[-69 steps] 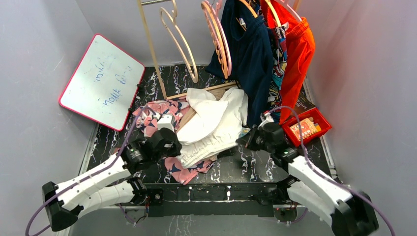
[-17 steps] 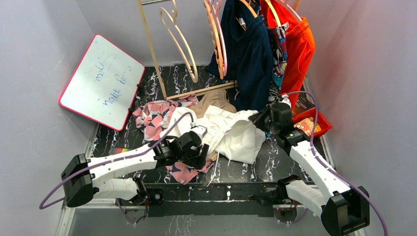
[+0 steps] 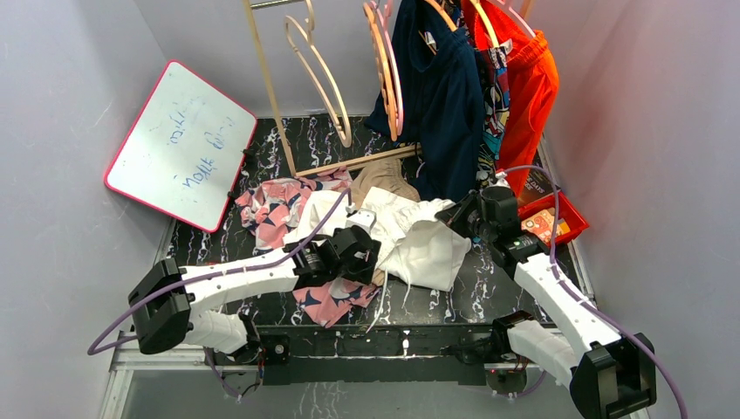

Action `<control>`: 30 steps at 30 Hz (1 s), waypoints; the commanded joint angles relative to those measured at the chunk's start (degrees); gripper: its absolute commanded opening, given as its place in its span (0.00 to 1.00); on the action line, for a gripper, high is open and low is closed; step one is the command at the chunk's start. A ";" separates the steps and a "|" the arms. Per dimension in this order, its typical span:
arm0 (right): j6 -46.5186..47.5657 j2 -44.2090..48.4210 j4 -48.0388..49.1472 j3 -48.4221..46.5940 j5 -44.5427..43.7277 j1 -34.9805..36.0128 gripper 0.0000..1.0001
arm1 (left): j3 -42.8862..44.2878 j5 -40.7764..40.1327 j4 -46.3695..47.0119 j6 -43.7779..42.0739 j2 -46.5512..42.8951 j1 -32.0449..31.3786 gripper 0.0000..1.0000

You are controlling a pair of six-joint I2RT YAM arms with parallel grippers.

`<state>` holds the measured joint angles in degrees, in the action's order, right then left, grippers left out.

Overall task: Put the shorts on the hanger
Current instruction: Adjust the shorts at the center of the board.

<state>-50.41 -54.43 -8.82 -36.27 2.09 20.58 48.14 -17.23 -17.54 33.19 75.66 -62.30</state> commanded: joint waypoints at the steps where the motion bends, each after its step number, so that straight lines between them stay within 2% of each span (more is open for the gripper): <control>1: 0.32 2.39 1.71 1.61 2.40 -0.36 0.00 | 4.29 -4.26 2.67 -2.35 2.00 1.00 0.53; 5: 0.35 3.26 1.08 1.89 3.52 -0.38 0.00 | 6.24 -5.56 1.64 -2.50 4.51 1.56 0.27; 10: 1.09 4.74 -0.99 1.05 4.34 -0.42 0.00 | 6.80 -7.23 1.93 -0.62 -0.63 1.84 0.00; 15: 0.31 5.98 -2.26 0.55 6.08 -0.37 0.00 | 10.52 -4.58 0.85 6.15 -5.74 4.84 0.00; 19: -0.20 6.19 -3.87 -0.23 7.13 -0.37 0.00 | 12.94 2.88 -2.67 14.42 -6.29 11.51 0.00; 25: -0.05 4.76 -5.02 1.58 7.57 -0.41 0.00 | 3.01 17.79 0.63 22.41 -5.20 25.29 0.00; 28: -0.68 4.35 -3.88 2.93 8.82 -0.36 0.00 | -1.22 20.56 4.26 23.42 -3.83 27.97 0.00; 29: -0.77 4.29 -3.44 3.25 9.04 -0.37 0.00 | -1.63 20.45 4.61 23.24 -3.23 28.14 0.04; 30: -0.75 4.25 -3.25 3.31 9.08 -0.36 0.00 | -1.81 20.25 4.62 22.83 -2.75 28.24 0.16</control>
<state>-50.81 -50.17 -13.72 -33.71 9.28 20.36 48.10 -2.79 -15.22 53.56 71.92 -34.89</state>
